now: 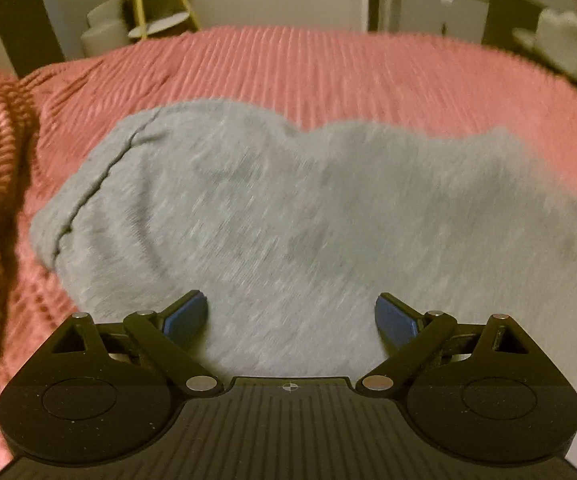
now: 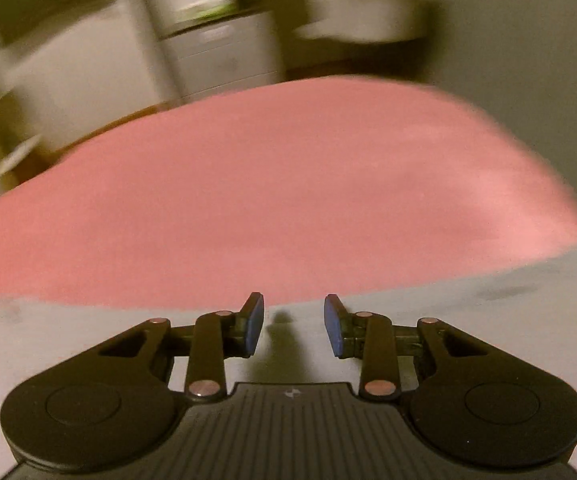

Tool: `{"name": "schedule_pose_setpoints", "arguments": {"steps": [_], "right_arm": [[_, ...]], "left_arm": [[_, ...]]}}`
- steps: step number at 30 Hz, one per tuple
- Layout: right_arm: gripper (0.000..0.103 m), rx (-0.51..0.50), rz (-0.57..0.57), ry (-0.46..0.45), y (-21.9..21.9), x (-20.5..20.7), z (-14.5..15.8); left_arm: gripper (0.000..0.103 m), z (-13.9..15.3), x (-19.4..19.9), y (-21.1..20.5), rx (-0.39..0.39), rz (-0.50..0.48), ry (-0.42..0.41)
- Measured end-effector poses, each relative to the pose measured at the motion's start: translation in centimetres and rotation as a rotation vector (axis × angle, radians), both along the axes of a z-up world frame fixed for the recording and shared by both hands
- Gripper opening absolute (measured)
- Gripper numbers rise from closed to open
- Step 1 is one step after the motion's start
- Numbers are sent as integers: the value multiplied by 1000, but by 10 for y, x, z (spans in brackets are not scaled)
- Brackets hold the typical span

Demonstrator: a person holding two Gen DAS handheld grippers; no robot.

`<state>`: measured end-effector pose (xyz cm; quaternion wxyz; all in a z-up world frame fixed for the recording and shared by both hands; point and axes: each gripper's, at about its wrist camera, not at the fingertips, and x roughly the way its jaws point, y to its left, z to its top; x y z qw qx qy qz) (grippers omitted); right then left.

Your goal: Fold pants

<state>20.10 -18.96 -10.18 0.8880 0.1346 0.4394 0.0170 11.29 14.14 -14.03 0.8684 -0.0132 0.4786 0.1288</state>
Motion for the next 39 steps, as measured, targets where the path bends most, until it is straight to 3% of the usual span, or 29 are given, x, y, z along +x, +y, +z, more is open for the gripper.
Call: {"name": "schedule_pose_setpoints", "arguments": {"steps": [3, 6, 10, 12, 16, 20, 24, 30, 33, 35, 37, 39], "right_arm": [[33, 163, 164, 32, 54, 31, 3], [38, 270, 234, 46, 87, 68, 4], [54, 360, 255, 106, 116, 95, -1], [54, 393, 273, 153, 133, 98, -8], [54, 344, 307, 204, 141, 101, -21], [55, 439, 320, 250, 147, 107, -30], [63, 492, 359, 303, 166, 119, -38], [67, 601, 356, 357, 183, 141, -45], [66, 664, 323, 300, 180, 148, -43], [59, 716, 244, 154, 164, 145, -31], [59, 684, 166, 32, 151, 136, -15], [59, 649, 179, 31, 146, 123, -6]], "left_arm": [[96, 8, -10, 17, -68, 24, -29], [96, 12, -18, 30, -128, 36, -53], [96, 7, -17, 30, -93, 7, -45], [96, 4, -15, 30, -87, 13, -40], [95, 6, -14, 39, -67, 37, -52], [95, 2, -11, 45, -47, 64, -50], [95, -1, -8, 39, 13, 45, -35], [95, -3, -7, 39, 22, 44, -27], [95, -4, -7, 38, 31, 43, -23], [95, -4, -7, 36, 32, 43, -24], [96, -5, -7, 36, 33, 42, -21], [96, -4, -8, 35, 36, 42, -20]]}}
